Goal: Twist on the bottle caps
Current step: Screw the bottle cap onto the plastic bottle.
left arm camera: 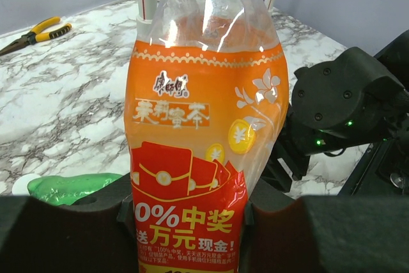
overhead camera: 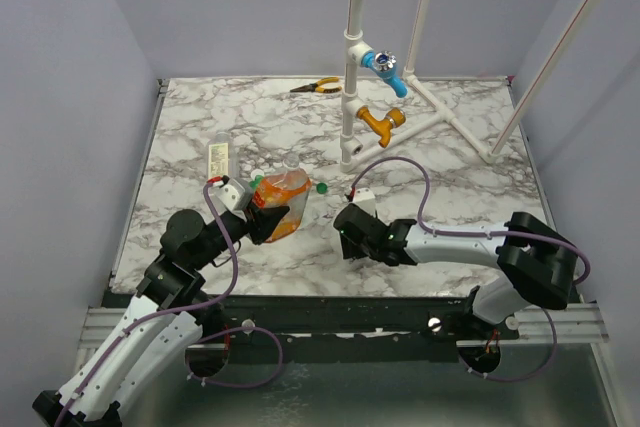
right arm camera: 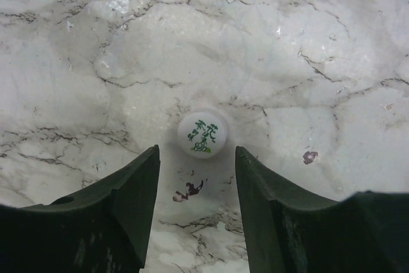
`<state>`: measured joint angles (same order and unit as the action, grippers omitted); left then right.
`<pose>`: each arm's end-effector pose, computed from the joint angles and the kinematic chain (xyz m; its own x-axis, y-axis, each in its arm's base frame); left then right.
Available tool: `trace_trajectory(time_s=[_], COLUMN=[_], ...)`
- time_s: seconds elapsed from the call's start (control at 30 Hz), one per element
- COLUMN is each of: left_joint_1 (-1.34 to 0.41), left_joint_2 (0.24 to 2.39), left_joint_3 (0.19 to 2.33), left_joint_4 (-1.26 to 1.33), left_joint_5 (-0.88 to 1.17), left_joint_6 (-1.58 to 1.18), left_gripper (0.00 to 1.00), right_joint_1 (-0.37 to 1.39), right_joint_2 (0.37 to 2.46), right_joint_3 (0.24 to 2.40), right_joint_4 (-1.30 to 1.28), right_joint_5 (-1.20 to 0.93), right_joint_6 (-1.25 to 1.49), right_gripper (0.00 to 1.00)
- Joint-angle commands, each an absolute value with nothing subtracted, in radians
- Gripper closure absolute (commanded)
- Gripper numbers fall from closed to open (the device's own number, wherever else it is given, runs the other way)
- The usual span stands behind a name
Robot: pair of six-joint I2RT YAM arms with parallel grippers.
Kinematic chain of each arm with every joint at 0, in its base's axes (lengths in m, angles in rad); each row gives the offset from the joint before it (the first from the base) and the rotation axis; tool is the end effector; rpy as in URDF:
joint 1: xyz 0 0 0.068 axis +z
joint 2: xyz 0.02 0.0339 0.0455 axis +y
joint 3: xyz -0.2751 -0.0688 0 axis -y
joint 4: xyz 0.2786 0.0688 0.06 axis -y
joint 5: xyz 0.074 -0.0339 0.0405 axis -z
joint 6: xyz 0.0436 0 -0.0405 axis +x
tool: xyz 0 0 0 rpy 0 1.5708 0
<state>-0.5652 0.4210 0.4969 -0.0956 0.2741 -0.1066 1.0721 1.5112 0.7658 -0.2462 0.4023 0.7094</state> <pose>0.1272 -0.0947 0.3046 -0.0957 -0.0606 -0.9936 0.7381 0.6653 -0.1117 0.1640 0.2654 0.1477 -0.7633 -0.1484 -0.6287 -0.2746 0.9555 0.1079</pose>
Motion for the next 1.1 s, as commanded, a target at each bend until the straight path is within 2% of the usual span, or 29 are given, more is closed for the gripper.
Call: trace_trajectory(time_s=[0.0,0.17,0.67,1.07], left_joint_1=[-0.570,-0.570,-0.571,-0.572], left_joint_2=[0.419,0.424,0.443,0.481], left_joint_3=[0.489,0.488,0.492,0.508], left_joint_4=[-0.084,-0.084,-0.084,-0.086], left_joint_5=[0.305,0.314,0.331,0.362], left_joint_6=[-0.094,-0.096,-0.095,-0.093], left_gripper=[1.00,1.00,1.00,1.00], right_joint_1=[1.055,1.042,1.039,1.040], right_joint_2=[1.543,1.541,1.543,1.591], right_joint_3=[0.790,0.760,0.758,0.774], right_joint_4=[-0.207,-0.186,-0.207,-0.210], right_joint_5=[0.410,0.391,0.369,0.348], right_joint_6=[0.685,0.689,0.703,0.683], right_gripper=[0.46,0.52,0.59,0.58])
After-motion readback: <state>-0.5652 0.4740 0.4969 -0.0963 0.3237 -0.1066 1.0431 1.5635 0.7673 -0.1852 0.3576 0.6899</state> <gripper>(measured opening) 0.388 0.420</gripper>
